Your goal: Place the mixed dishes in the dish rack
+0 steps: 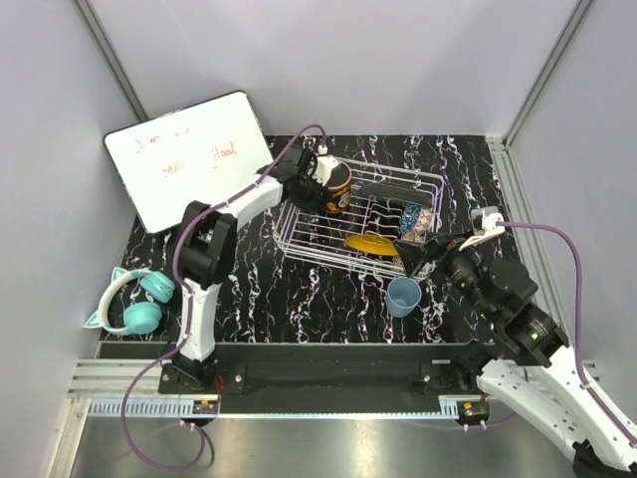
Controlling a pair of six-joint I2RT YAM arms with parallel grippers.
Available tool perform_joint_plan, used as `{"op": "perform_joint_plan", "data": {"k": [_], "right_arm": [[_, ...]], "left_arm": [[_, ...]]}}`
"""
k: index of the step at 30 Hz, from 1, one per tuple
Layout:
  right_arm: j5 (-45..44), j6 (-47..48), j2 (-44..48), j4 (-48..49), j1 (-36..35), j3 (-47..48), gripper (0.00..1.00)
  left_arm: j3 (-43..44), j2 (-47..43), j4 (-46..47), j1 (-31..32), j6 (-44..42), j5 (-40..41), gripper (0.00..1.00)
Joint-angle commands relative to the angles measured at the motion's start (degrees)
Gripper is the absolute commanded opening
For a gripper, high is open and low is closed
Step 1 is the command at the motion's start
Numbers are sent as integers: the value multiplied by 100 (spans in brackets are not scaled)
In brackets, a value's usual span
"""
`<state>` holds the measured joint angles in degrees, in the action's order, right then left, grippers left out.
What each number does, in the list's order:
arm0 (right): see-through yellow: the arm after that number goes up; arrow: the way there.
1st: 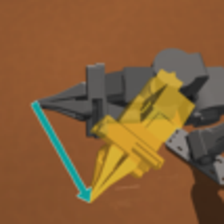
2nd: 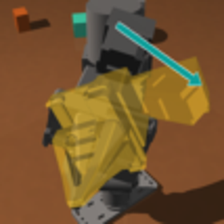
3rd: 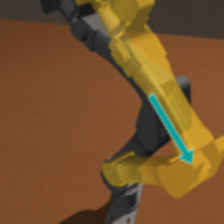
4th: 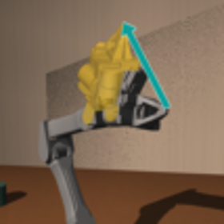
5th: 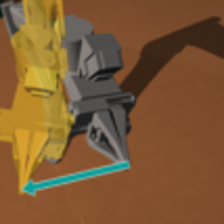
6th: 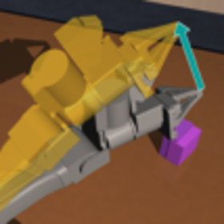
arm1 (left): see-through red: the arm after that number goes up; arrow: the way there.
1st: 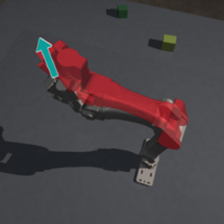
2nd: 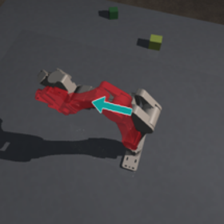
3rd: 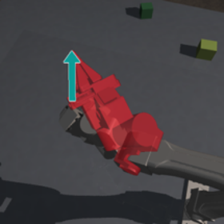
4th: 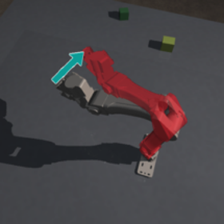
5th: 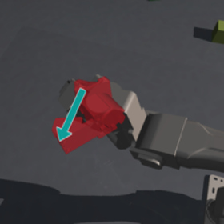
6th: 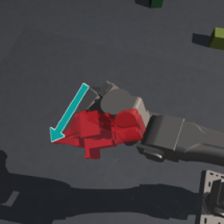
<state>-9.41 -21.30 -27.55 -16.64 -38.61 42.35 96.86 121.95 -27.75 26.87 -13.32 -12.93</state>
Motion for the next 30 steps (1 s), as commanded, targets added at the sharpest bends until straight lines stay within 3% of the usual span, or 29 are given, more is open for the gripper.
{"op": "perform_joint_plan", "data": {"k": [1, 6, 7, 11, 18, 24, 30], "right_arm": [[1, 3, -57, -5, 11, 116, 100], [-43, -23, -163, -251, 11, 125, 100], [-35, -41, -259, -313, 3, 159, 100], [175, -24, -812, -1030, 11, 571, 100], [115, -148, -2270, -1798, 11, 1258, 100], [150, 284, -3299, -2931, 3, 1943, 96], [247, -14, -3072, -3441, 3, 1917, 85]], "left_arm": [[-290, -504, 524, 20, -48, 150, 38], [-703, -909, 586, 20, -30, 159, 61], [-782, -1049, 586, 20, -30, 176, 70], [-862, -1514, 455, 20, -39, 159, 81], [-738, -2691, -335, 11, -21, -166, 84], [-1827, -3318, -285, -103, 75, -26, 83], [-2461, -3213, 164, -402, 321, 54, 82]]}}
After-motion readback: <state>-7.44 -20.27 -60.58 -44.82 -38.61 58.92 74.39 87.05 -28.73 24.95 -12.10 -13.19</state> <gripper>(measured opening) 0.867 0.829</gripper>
